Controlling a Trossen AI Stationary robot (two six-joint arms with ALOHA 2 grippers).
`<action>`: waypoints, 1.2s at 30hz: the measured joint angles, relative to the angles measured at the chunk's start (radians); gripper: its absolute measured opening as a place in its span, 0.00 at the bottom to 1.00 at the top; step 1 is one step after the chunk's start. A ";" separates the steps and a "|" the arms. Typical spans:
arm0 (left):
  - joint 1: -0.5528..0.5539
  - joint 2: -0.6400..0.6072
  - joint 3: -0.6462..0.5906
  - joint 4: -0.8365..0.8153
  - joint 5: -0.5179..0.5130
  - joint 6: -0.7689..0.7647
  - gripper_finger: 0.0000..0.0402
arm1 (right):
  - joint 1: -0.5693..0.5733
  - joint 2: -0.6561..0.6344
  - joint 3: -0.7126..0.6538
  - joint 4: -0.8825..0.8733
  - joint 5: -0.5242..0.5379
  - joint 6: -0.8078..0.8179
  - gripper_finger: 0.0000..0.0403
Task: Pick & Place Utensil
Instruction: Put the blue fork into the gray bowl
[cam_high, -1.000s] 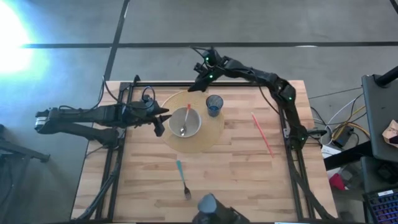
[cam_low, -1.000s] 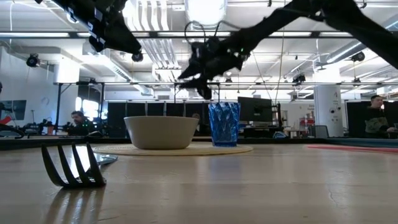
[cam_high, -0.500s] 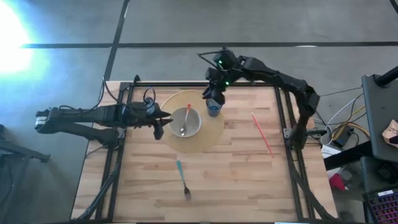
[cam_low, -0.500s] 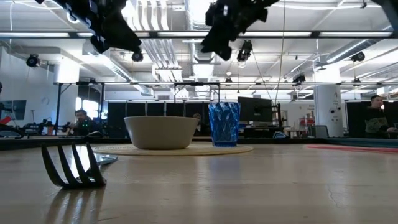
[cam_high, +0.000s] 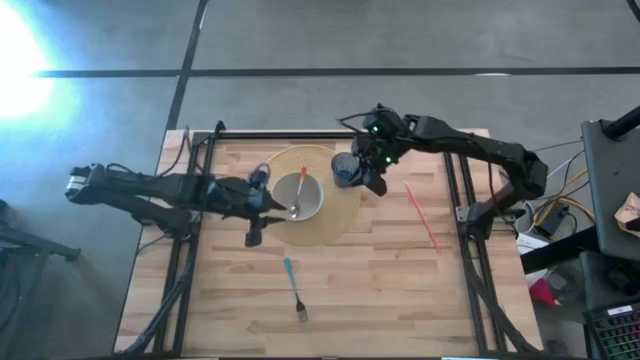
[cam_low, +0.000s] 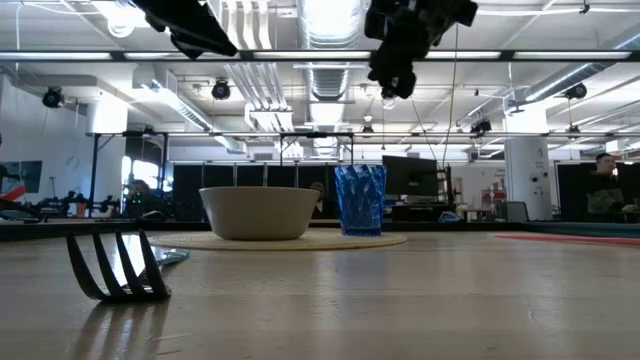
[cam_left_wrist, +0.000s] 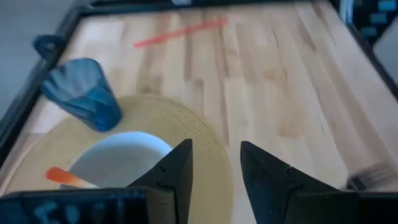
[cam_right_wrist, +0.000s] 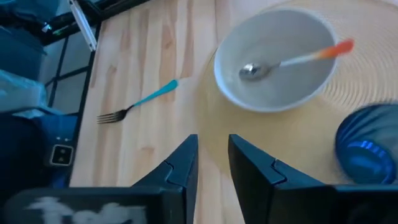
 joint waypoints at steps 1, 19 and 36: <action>-0.016 0.018 0.013 -0.016 0.000 0.005 0.31 | 0.007 -0.017 -0.021 0.000 0.004 0.009 0.21; -0.326 0.417 0.265 -0.196 0.024 0.063 0.32 | 0.103 -0.220 -0.222 0.136 0.095 0.245 0.21; -0.406 0.678 0.329 -0.162 0.039 0.108 0.44 | 0.212 -0.259 -0.323 0.148 0.095 0.355 0.19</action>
